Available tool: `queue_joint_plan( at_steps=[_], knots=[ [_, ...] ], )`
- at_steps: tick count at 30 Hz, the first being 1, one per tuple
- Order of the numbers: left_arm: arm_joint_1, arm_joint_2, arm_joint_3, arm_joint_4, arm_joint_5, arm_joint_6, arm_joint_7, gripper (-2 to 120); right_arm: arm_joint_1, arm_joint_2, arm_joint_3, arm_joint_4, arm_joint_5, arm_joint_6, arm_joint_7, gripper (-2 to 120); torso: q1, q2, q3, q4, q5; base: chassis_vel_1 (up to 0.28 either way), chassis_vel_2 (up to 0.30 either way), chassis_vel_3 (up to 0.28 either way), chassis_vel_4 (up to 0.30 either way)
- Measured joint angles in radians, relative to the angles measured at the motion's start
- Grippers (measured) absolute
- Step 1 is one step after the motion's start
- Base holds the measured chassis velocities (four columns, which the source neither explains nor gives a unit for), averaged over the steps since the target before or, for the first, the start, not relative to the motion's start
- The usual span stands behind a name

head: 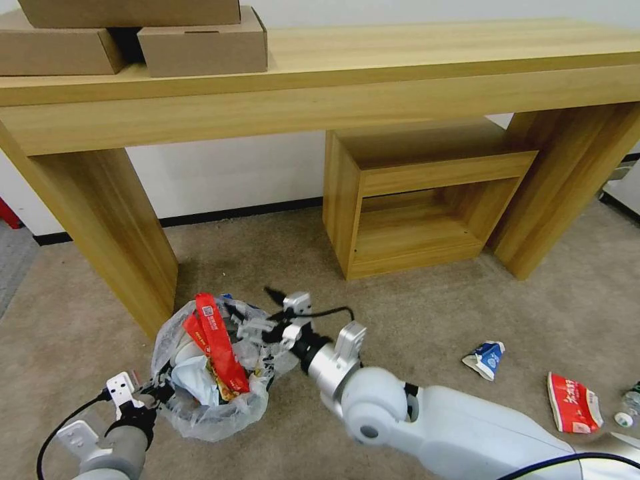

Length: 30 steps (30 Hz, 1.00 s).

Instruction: Pick up the trash bin and place the garbage on the floor into it.

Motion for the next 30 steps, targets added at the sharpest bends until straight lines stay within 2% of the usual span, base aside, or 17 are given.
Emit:
queue_joint_plan(
  at_steps=[3, 9, 11, 13, 16, 19, 20, 22, 23, 26, 27, 29, 30],
  knots=[
    [0.002, 0.002, -0.001, -0.002, -0.001, 0.001, 0.0, 0, -0.013, -0.002, 0.025, 0.001, -0.006, 0.003, -0.001, 99, 0.0, 0.0, 0.0, 0.0, 0.0001, 0.0, 0.0, 0.0, 0.0],
    [0.013, 0.012, -0.003, -0.007, -0.005, 0.003, 0.0, 0, -0.074, -0.01, 0.171, 0.008, -0.024, 0.0, 0.012, 100, 0.0, 0.0, 0.0, 0.0, 0.0001, 0.0, 0.0, 0.0, 0.0],
    [0.014, 0.013, -0.003, -0.008, -0.005, 0.004, 0.0, 0, -0.082, -0.012, 0.19, 0.009, -0.028, -0.001, 0.016, 100, 0.0, 0.0, 0.0, 0.0001, 0.0001, 0.0, 0.0, 0.0, 0.0],
    [0.02, 0.017, -0.002, -0.012, -0.006, 0.009, 0.002, 0, -0.121, -0.029, 0.287, 0.015, -0.046, -0.008, 0.027, 100, 0.0, 0.0, 0.0, -0.0001, 0.0, 0.0, 0.0, 0.0, 0.0],
    [0.024, 0.018, -0.001, -0.017, -0.005, 0.01, 0.005, 0, -0.157, -0.04, 0.358, 0.01, -0.073, -0.004, 0.03, 100, 0.0, 0.0, 0.0, 0.0, 0.0, 0.0, 0.0, 0.0, 0.0],
    [0.027, 0.023, 0.0, -0.026, -0.005, 0.01, 0.006, 0, -0.245, -0.053, 0.495, 0.008, -0.102, 0.011, 0.003, 100, 0.0, 0.0, 0.0, 0.0001, 0.0002, 0.0, 0.0, 0.0, 0.0],
    [0.027, 0.023, 0.0, -0.026, -0.005, 0.01, 0.006, 0, -0.245, -0.053, 0.495, 0.008, -0.102, 0.011, 0.003, 100, 0.0, 0.0, 0.0, 0.0001, 0.0002, 0.0, 0.0, 0.0, 0.0],
    [0.03, 0.029, -0.001, -0.035, -0.006, 0.01, 0.006, 0, -0.308, -0.061, 0.596, 0.035, -0.098, 0.009, -0.021, 100, 0.0, 0.0, 0.0, -0.0002, 0.0002, 0.0, 0.0, 0.0, 0.0],
    [0.03, 0.029, -0.001, -0.035, -0.006, 0.01, 0.006, 0, -0.308, -0.061, 0.596, 0.035, -0.098, 0.009, -0.021, 100, 0.0, 0.0, 0.0, -0.0002, 0.0002, 0.0, 0.0, 0.0, 0.0],
    [0.038, 0.04, -0.005, -0.044, -0.011, 0.01, 0.006, 0, -0.397, -0.066, 0.744, 0.058, -0.155, 0.022, -0.064, 100, 0.0, 0.0, 0.0, 0.0, 0.0002, 0.0, 0.0, 0.0, 0.0],
    [0.038, 0.04, -0.005, -0.044, -0.011, 0.01, 0.006, 0, -0.397, -0.066, 0.744, 0.058, -0.155, 0.022, -0.064, 100, 0.0, 0.0, 0.0, 0.0, 0.0002, 0.0, 0.0, 0.0, 0.0],
    [0.043, 0.045, -0.007, -0.047, -0.012, 0.01, 0.006, 0, -0.448, -0.067, 0.817, 0.074, -0.186, 0.038, -0.084, 100, 0.0, 0.0, 0.0, 0.0, 0.0002, 0.0, 0.0, 0.0, 0.0],
    [0.048, 0.051, -0.008, -0.05, -0.013, 0.008, 0.007, 0, -0.519, -0.062, 0.905, 0.1, -0.218, 0.055, -0.097, 100, 0.0, 0.0, 0.0, 0.0, -0.0001, 0.0, 0.0, 0.0, 0.0]
  ],
)
